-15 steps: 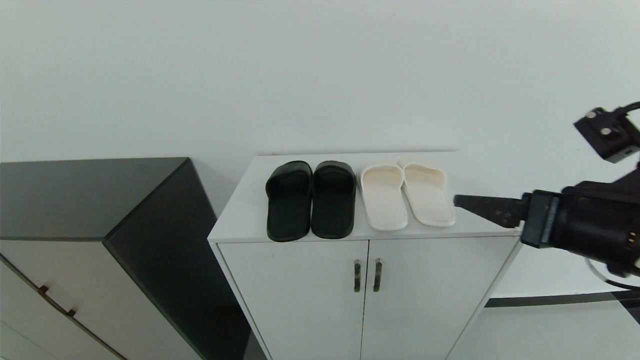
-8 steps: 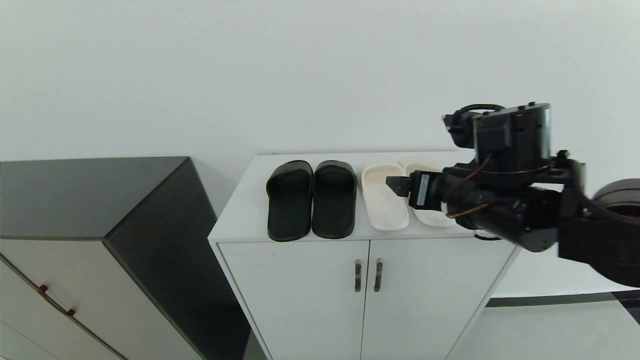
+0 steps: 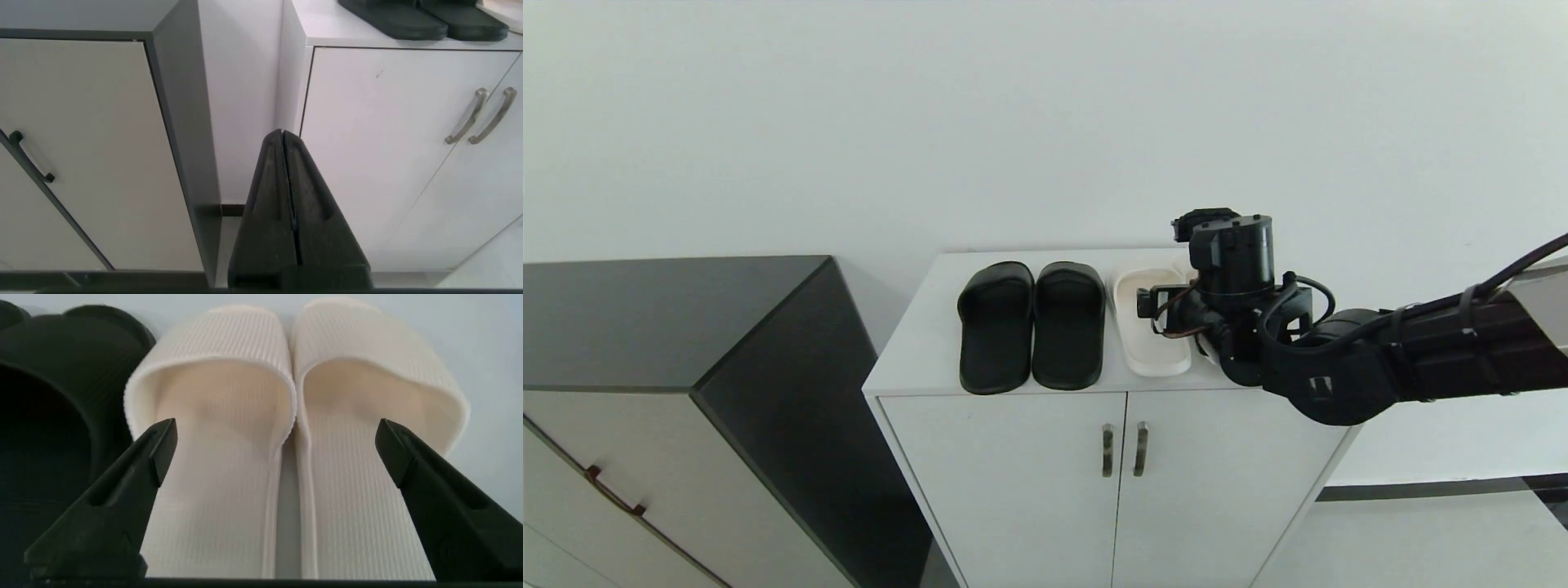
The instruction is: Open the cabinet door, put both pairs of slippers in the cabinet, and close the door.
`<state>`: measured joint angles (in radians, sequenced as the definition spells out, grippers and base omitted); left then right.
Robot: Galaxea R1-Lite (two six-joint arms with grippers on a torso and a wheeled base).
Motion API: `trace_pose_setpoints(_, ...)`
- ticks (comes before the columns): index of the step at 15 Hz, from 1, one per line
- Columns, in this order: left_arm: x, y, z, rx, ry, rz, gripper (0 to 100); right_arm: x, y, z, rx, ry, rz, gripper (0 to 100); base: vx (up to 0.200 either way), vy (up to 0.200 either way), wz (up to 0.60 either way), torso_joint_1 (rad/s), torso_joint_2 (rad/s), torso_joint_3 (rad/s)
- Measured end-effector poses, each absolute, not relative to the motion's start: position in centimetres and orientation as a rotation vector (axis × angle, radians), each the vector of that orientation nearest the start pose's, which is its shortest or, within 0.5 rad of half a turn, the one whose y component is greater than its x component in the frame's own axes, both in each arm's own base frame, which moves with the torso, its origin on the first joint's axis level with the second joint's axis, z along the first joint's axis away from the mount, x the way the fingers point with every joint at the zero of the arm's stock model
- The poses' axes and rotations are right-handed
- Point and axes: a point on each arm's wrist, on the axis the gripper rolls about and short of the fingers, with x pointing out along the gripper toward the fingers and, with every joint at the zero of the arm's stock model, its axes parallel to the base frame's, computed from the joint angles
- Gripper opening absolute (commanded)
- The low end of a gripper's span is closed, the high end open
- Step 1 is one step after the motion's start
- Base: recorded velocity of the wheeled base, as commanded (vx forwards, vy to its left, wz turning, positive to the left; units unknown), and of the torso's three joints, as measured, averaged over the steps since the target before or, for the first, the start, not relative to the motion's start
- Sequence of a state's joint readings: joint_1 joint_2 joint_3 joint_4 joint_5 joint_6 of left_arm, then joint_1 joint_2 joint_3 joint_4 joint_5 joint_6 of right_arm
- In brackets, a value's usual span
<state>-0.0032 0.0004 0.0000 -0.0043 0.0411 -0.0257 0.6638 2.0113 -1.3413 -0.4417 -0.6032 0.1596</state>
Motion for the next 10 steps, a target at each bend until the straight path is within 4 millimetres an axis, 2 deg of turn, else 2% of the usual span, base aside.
trace_pose_setpoints(9, -2.3, 0.1, 7.6, -0.026, -0.004, 0.038, 0, 37.2, 23.7, 18.8, 0.048, 0.177, 0.028, 100, 0.0, 0.0, 0.0, 0.0, 0.0, 0.0)
trace_pose_setpoints(10, -2.3, 0.1, 7.6, -0.026, -0.004, 0.038, 0, 37.5, 23.7, 18.8, 0.05, 0.176, 0.024, 0, 0.0, 0.0, 0.0, 0.0, 0.0, 0.0)
